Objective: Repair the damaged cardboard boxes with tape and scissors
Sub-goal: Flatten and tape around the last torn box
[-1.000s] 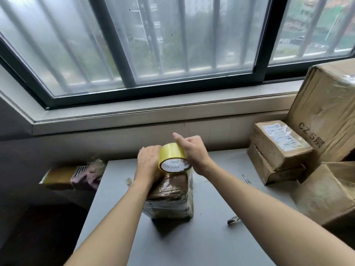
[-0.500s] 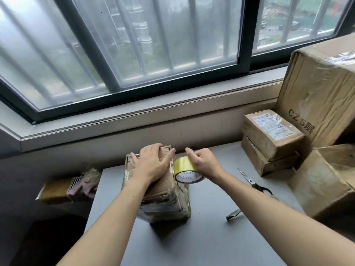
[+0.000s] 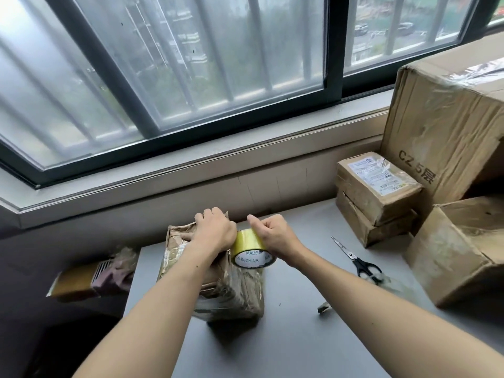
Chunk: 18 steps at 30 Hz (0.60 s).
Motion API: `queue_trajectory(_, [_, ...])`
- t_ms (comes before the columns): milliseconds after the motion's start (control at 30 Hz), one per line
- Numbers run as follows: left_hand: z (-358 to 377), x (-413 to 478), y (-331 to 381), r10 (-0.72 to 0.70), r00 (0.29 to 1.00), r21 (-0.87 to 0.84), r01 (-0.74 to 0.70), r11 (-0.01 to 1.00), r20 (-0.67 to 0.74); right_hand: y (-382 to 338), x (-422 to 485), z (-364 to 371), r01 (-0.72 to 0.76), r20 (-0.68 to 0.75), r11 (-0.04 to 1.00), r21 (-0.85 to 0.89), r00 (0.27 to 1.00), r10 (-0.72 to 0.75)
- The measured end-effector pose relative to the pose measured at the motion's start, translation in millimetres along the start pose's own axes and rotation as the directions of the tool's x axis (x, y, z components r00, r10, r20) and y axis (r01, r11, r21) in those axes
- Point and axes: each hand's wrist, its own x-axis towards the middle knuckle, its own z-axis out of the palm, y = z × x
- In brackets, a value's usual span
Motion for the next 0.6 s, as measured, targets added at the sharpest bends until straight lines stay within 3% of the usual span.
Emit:
queue_trajectory(100, [-15, -1, -5, 0.021, 1.000, -0.064, -0.021, 0.998, -0.003, -16, 1, 3, 0.004, -0.001, 0.996, 0.085, 1.000, -0.003])
queue_trajectory(200, [-43, -21, -1, 0.075, 0.996, -0.265, -0.088, 0.960, -0.057, -39, 6, 4, 0.032, 0.008, 0.990, 0.137, 0.999, -0.033])
queue_trajectory(367, [-31, -19, -44, 0.142, 0.989, -0.610, -0.091, 0.787, 0.036, -61, 3, 19, 0.099, 0.157, 0.992, 0.078, 0.981, -0.110])
queue_trajectory(500, [-13, -10, -78, 0.103, 0.994, -0.767, -0.036, 0.641, 0.039, -61, -6, 48, 0.057, 0.126, 0.987, 0.152, 0.989, -0.076])
queue_trajectory(600, [-12, -22, -92, 0.165, 0.985, -0.815, -0.061, 0.576, 0.042, -54, -11, 68, 0.037, 0.124, 0.981, 0.191, 0.990, -0.061])
